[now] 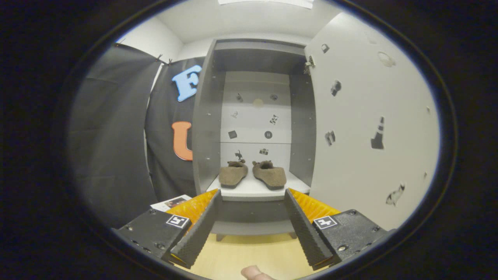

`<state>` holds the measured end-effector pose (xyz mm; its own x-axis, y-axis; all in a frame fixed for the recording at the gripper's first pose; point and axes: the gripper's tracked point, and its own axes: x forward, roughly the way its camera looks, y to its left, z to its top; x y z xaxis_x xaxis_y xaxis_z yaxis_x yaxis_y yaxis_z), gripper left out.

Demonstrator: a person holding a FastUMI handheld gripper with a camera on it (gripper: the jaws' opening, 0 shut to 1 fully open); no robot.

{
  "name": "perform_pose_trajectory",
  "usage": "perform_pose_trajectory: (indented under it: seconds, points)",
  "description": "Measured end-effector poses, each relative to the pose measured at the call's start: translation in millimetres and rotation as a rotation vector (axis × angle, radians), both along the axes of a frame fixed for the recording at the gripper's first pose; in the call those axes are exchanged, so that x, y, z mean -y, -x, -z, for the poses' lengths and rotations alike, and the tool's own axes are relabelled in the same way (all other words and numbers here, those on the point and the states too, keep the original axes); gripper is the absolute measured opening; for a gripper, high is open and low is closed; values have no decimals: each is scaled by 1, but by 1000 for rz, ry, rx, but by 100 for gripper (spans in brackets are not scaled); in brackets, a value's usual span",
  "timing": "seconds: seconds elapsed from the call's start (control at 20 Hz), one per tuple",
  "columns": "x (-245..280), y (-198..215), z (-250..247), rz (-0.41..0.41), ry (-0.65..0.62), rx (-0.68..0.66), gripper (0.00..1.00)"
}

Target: Open the shoe cabinet door, grab the shoes and put them into the shoe cabinet, then close the shoe cabinet door.

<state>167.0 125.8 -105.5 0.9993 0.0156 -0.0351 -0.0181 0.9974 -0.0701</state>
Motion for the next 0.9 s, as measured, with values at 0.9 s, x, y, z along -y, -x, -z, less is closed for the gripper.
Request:
perform_pose_trajectory:
  seconds: [0.9]
  points:
    - [196,193,-2,26,157,64,100]
